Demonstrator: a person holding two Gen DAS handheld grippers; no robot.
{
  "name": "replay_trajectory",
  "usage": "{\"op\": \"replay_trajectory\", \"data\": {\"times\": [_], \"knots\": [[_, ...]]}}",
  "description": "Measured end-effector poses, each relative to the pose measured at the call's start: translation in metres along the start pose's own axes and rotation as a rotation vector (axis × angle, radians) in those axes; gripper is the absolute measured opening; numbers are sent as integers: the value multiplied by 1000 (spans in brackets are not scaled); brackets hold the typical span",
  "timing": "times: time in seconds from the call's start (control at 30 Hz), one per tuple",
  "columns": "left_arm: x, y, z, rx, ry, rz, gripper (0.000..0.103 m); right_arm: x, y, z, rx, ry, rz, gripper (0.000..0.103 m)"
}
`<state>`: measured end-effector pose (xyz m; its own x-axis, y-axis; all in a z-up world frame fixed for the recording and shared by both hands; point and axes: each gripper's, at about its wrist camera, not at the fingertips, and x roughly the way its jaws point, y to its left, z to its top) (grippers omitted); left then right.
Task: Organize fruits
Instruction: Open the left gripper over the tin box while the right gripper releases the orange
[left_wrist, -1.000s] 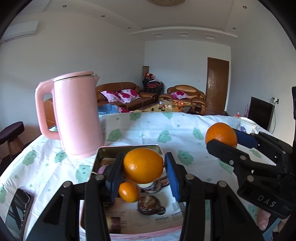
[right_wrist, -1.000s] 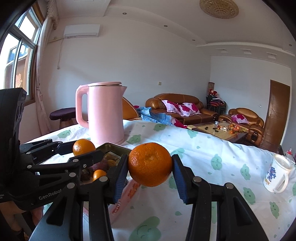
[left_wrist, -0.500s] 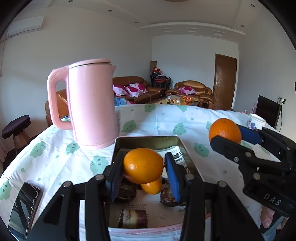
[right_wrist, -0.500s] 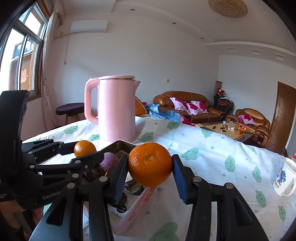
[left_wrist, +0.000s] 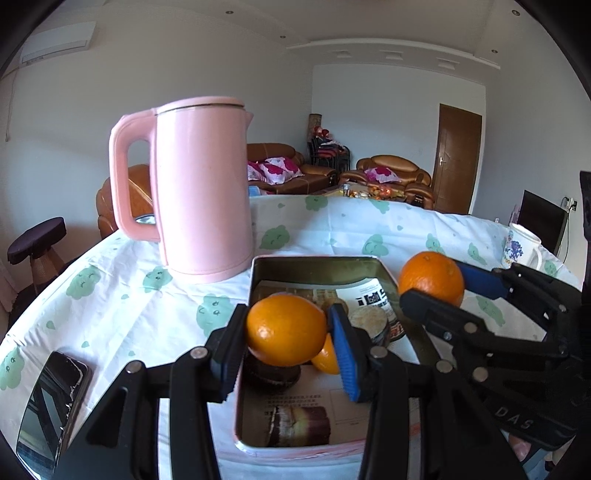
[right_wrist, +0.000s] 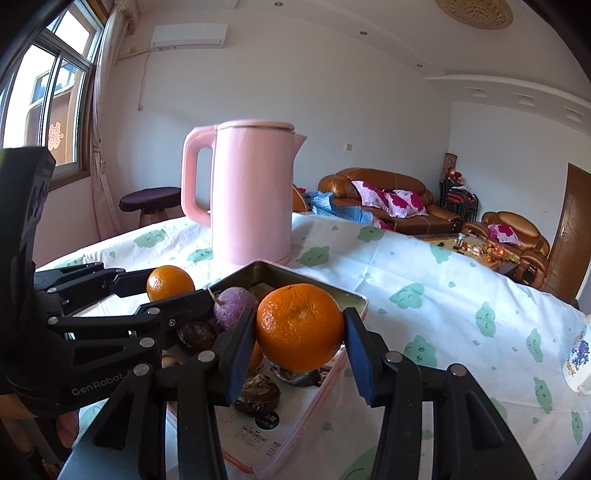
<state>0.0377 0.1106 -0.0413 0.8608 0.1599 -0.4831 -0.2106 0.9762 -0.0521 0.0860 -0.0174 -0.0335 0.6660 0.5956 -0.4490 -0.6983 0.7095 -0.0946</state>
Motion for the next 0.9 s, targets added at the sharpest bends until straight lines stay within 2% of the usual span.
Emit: {"op": "replay_trajectory", "data": {"times": [0.5,0.77,0.9], "knots": [[9,6,-6,-3,59,7,48,22,5,-8,3,111,53,51],[4,11,-8,-11,47,36,63,19,5,-9,2,109,41,56],[-3,13,-5,-27,19,36,74,9,1,-7,15,89,21,59]]}}
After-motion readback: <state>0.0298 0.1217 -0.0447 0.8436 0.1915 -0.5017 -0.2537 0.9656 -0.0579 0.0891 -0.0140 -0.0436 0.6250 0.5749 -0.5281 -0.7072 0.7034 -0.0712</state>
